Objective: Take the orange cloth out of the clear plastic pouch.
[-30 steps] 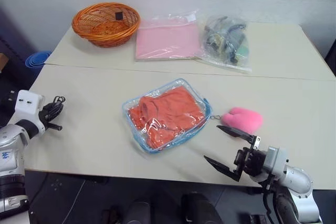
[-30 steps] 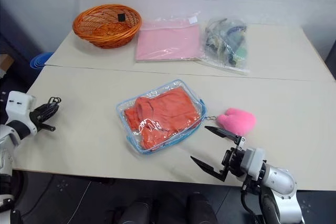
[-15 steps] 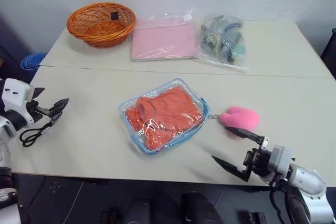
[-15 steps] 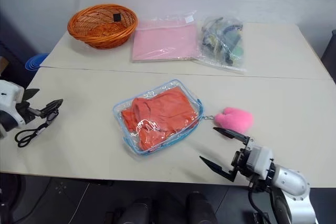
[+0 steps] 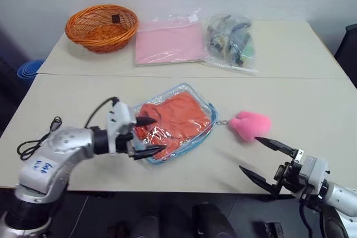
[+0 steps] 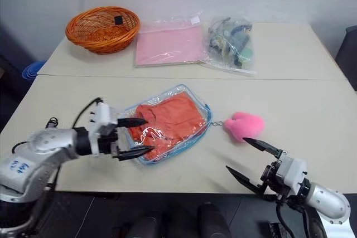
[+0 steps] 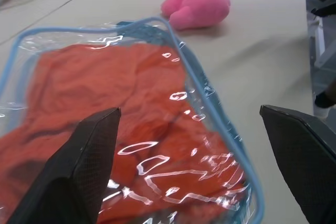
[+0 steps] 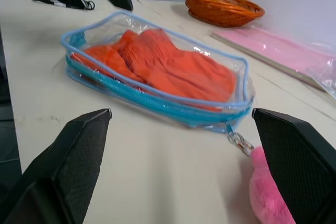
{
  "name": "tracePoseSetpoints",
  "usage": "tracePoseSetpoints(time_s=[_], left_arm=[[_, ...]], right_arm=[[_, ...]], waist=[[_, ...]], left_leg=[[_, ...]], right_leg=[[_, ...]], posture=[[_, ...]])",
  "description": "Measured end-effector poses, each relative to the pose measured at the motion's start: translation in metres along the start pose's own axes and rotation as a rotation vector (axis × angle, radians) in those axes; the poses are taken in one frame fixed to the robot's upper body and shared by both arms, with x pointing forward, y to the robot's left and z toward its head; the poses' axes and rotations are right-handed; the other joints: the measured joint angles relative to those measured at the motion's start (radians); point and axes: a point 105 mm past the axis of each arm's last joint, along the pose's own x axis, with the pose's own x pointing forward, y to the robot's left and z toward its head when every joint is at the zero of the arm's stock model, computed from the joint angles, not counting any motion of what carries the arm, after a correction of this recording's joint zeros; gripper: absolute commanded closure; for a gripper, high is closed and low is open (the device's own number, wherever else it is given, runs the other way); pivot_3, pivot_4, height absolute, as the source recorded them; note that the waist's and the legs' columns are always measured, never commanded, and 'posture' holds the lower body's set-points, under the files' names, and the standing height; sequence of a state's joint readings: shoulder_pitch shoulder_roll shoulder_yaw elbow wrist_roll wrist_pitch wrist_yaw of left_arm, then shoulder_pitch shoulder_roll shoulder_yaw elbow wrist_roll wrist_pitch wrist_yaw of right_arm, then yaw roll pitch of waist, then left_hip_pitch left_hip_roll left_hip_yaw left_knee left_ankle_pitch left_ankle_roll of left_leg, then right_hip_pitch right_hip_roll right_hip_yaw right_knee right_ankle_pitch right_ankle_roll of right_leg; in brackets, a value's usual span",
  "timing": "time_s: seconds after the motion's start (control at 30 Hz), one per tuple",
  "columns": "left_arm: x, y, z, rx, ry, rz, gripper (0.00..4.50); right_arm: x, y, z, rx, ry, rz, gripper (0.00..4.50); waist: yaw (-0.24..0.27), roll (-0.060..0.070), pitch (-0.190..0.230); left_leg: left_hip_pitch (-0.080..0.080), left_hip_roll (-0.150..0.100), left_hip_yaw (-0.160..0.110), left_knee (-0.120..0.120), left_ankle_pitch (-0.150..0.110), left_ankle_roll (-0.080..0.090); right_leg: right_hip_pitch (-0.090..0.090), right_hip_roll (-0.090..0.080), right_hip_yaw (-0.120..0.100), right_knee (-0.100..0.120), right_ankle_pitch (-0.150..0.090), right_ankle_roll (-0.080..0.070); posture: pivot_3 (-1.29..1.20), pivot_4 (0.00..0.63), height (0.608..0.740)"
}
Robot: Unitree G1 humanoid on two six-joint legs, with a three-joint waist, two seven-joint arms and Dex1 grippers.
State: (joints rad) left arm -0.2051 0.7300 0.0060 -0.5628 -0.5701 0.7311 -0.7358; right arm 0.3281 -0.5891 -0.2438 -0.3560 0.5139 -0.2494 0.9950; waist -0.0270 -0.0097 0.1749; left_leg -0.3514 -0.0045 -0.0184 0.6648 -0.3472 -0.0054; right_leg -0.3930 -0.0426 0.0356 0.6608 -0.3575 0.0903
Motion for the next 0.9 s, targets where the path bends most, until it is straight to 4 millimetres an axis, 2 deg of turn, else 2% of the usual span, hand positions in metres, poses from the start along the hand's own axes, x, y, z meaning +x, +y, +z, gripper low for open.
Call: tracePoseSetpoints(time_s=[0.13, 0.33, 0.47, 0.63, 0.83, 0.87, 0.9], left_arm=[[0.025, -0.027, -0.024, 0.023, 0.131, -0.038, 0.03], [0.026, -0.021, -0.045, 0.2, 0.294, 0.038, 0.03], [0.029, -0.011, -0.051, 0.305, 0.314, 0.063, 0.93], [0.03, 0.006, -0.052, 0.42, 0.297, 0.062, 2.49], [0.035, 0.039, -0.047, 0.527, 0.232, -0.009, 4.25], [0.039, 0.042, -0.044, 0.533, 0.198, -0.03, 4.47], [0.043, 0.044, -0.04, 0.545, 0.157, -0.068, 4.47]], right_arm=[[0.012, 0.001, 0.019, -0.02, -0.011, 0.017, 0.0], [0.02, 0.0, 0.027, 0.008, -0.007, 0.005, 0.0], [0.023, -0.002, 0.03, 0.013, -0.005, -0.003, 0.0], [0.025, -0.004, 0.031, 0.014, -0.003, -0.015, 0.0], [0.02, -0.003, 0.028, 0.02, 0.006, -0.035, 0.0], [0.018, -0.003, 0.028, 0.021, 0.01, -0.043, 0.0], [0.015, -0.002, 0.027, 0.02, 0.016, -0.053, 0.0]], waist=[[0.003, 0.0, 0.0], [0.002, 0.0, 0.0], [0.003, 0.0, 0.0], [0.004, 0.0, 0.0], [0.009, 0.0, 0.0], [0.016, 0.0, 0.0], [0.022, 0.0, 0.0]], left_leg=[[0.0, -0.001, 0.0, 0.0, 0.0, 0.0], [0.0, -0.001, -0.001, 0.0, 0.0, -0.001], [0.0, -0.001, -0.001, 0.0, 0.0, 0.0], [0.0, -0.001, -0.001, 0.0, 0.0, 0.0], [0.0, -0.001, -0.001, 0.001, 0.001, 0.0], [-0.001, -0.001, 0.0, 0.002, 0.001, 0.0], [-0.001, -0.001, 0.0, 0.002, 0.001, 0.0]], right_leg=[[0.001, 0.0, 0.0, 0.0, 0.0, 0.0], [0.001, 0.0, 0.0, -0.001, 0.0, 0.0], [0.001, 0.0, 0.0, -0.001, 0.0, 0.0], [0.001, -0.001, 0.0, -0.001, 0.0, 0.0], [0.001, -0.001, -0.001, -0.001, 0.0, 0.0], [0.0, -0.001, -0.001, -0.001, 0.0, 0.0], [0.0, -0.001, -0.001, -0.001, 0.0, 0.0]], posture=[[0.0, 0.15, 0.74], [0.0, 0.15, 0.74], [0.0, 0.15, 0.74], [0.0, 0.15, 0.74], [0.0, 0.15, 0.74], [0.0, 0.15, 0.74], [0.0, 0.15, 0.74]])
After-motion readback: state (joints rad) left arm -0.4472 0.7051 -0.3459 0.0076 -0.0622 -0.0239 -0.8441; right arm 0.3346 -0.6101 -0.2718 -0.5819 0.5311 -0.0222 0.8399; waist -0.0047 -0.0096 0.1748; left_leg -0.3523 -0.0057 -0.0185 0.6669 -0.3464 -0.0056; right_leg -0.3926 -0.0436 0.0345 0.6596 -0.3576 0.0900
